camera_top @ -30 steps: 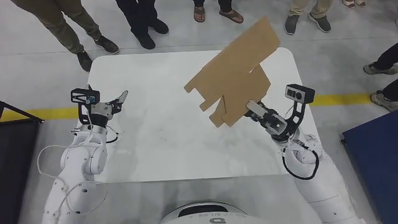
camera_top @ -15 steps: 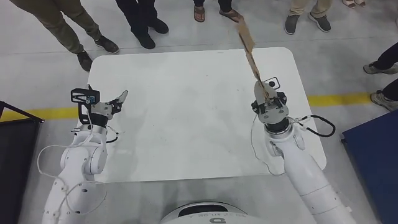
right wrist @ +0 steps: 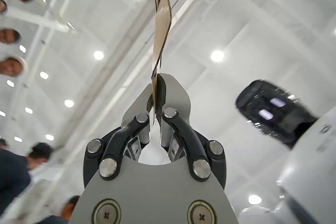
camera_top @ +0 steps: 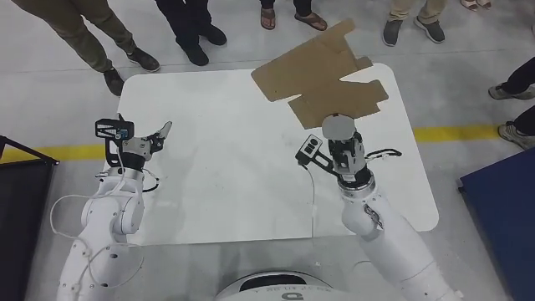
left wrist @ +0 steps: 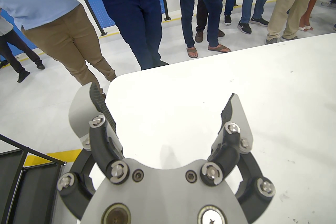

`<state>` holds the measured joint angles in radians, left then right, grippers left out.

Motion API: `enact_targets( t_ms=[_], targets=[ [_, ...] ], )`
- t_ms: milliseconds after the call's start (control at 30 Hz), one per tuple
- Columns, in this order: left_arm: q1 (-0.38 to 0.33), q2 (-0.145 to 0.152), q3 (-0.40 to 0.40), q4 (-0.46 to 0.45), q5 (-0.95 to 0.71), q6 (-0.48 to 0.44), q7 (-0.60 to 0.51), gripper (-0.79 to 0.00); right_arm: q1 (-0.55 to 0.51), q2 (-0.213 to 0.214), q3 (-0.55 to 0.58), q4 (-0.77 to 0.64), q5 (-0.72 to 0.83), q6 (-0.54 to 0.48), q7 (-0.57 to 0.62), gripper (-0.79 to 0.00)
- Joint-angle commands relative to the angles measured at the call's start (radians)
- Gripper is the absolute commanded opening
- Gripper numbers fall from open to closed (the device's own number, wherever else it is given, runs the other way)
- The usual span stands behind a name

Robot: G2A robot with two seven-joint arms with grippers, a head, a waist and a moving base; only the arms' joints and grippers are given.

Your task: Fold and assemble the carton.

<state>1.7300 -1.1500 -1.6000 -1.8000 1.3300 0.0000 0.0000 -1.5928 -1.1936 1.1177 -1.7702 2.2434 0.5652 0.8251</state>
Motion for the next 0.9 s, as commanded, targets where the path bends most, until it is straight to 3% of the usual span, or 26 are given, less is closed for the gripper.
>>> enact_targets(
  t_ms=[0,133,267,567,667,733,867],
  targets=[
    [0.0,0.0,0.0,0.0,0.0,0.0,0.0,0.0,-0.012,0.002,0.005,-0.014,0.128,0.088,-0.066,-0.785],
    [0.0,0.0,0.0,0.0,0.0,0.0,0.0,0.0,-0.03,0.003,0.011,-0.028,0.249,0.129,-0.15,-0.785],
    [0.0,0.0,0.0,0.0,0.0,0.0,0.0,0.0,-0.03,0.0,0.029,-0.041,0.267,0.13,-0.167,-0.785],
    [0.0,0.0,0.0,0.0,0.0,0.0,0.0,0.0,-0.046,-0.01,0.055,-0.057,0.219,0.123,-0.133,-0.785],
    [0.0,0.0,0.0,0.0,0.0,0.0,0.0,0.0,-0.046,-0.014,0.065,-0.058,0.165,0.12,-0.104,-0.785],
    [0.0,0.0,0.0,0.0,0.0,0.0,0.0,0.0,-0.038,-0.014,0.091,-0.052,0.024,0.069,-0.072,-0.785],
    [0.0,0.0,0.0,0.0,0.0,0.0,0.0,0.0,-0.046,-0.024,0.058,-0.002,0.002,0.093,-0.009,-0.785]
  ],
)
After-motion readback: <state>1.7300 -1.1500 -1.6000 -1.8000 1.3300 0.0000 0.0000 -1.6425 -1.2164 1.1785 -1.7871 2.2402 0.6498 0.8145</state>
